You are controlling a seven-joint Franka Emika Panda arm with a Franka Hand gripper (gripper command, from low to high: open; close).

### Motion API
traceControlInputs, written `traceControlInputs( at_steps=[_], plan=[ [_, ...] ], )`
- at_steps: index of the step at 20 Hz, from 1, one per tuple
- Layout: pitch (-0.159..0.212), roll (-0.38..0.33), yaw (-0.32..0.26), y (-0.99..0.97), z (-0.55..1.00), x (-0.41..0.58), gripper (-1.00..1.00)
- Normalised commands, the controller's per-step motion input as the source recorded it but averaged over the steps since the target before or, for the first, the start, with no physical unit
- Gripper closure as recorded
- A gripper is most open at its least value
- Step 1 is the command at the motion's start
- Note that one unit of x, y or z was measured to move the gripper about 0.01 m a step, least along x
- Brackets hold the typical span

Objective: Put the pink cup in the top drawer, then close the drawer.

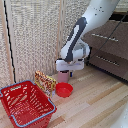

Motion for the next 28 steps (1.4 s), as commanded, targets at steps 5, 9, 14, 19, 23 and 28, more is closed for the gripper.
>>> traceControlInputs(
  at_steps=[5,9,14,19,23,28],
  plan=[
    [0.002,0.0,0.055,-0.05,0.31,0.198,1.0],
    [0.03,-0.002,0.061,-0.1,0.71,0.241,1.0],
    [0.056,0.0,0.07,-0.02,0.87,0.226,1.0],
    [0.105,-0.021,0.054,0.01,0.86,0.166,1.0],
    [0.104,-0.058,0.023,0.0,0.82,0.177,1.0],
    [0.09,-0.09,0.002,0.18,0.88,0.248,1.0]
  ],
)
